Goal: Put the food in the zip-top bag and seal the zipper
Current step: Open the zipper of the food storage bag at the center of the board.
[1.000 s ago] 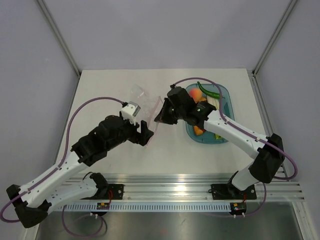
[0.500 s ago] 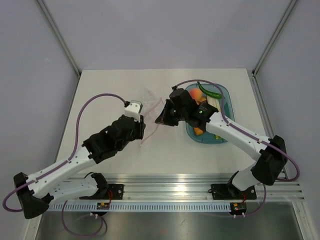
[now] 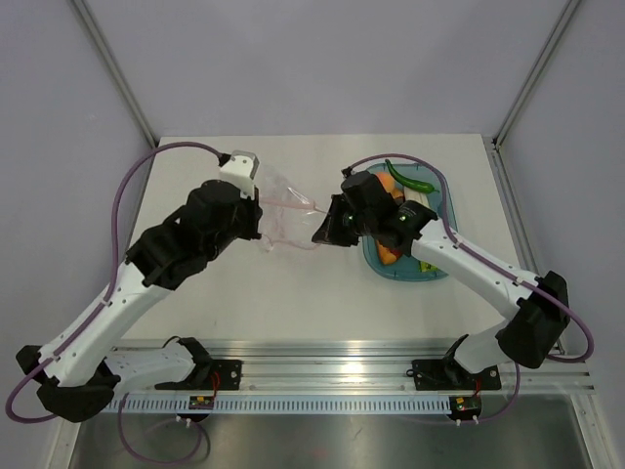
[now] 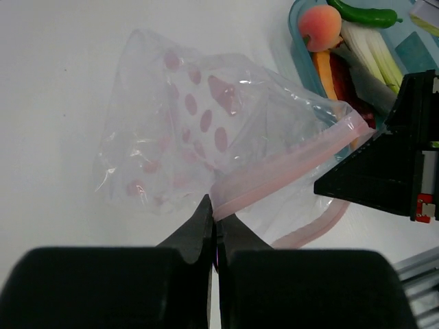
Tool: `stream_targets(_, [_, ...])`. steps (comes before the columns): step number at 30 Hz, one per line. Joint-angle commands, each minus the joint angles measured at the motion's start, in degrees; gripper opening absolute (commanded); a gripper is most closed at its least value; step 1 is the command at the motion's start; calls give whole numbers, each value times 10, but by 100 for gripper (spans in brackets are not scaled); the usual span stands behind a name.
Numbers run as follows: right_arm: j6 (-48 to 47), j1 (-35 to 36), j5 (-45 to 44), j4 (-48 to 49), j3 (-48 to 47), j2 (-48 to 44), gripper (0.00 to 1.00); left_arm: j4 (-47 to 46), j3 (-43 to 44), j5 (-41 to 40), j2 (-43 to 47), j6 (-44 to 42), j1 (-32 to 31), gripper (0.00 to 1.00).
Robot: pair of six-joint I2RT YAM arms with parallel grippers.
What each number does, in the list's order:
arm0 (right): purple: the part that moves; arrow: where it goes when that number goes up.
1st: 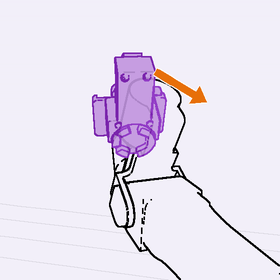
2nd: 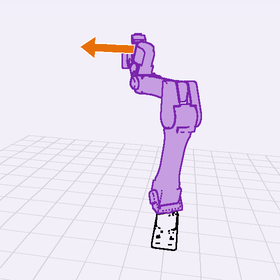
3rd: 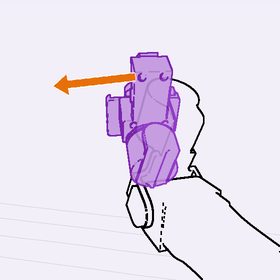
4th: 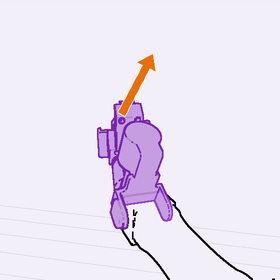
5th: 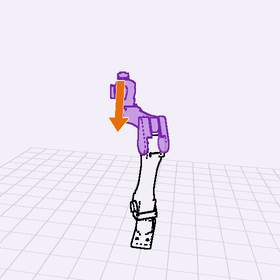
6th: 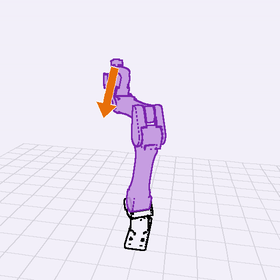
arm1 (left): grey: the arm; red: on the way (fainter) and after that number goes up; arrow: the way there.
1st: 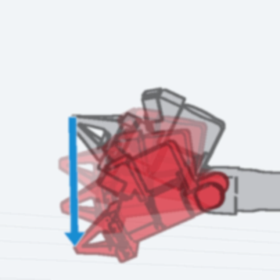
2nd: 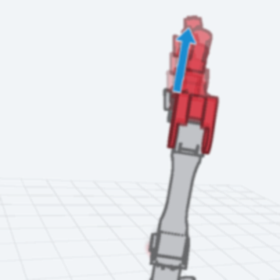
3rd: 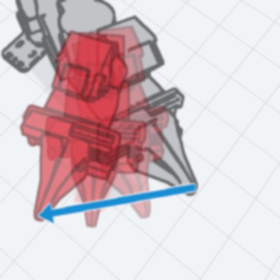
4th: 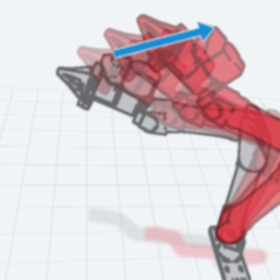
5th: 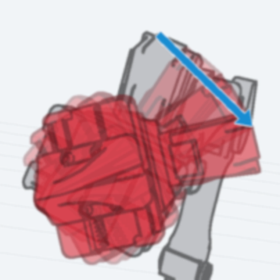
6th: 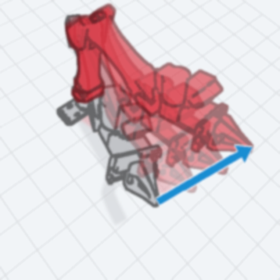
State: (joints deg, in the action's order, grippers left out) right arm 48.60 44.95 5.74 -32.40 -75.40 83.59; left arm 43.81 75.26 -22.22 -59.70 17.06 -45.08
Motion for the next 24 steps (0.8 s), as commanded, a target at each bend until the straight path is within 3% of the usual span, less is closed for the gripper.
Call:
stream_targets(1, [-40, -10, 14, -24, -41, 5, 0, 124, 94, 49, -23, -26, 27, 0])
stream_targets(5, [-36, -28, 58, 15, -18, 24, 0, 164, 110, 94, -60, -17, 29, 0])
stream_targets(12, [-53, -95, 76, 38, -10, 63, 0, 42, 22, 241, -127, 44, 26, 0])
stream_targets(14, [-65, -111, 64, 24, -17, 74, 1, 31, 22, 247, -165, 57, 26, 0])
stream_targets(17, [-93, -125, 37, -12, -36, 83, 22, 25, 38, 228, -214, 63, 26, 0])
stream_targets(18, [-107, -124, 35, -16, -38, 83, 39, 25, 54, 228, -224, 61, 26, 0])
stream_targets(21, [-121, -124, 47, -17, -24, 56, 59, 36, 93, 229, -270, 54, 26, 0])
stream_targets(24, [-135, -124, 32, -32, -6, 6, 62, 51, 122, 229, -303, 46, 26, 0])
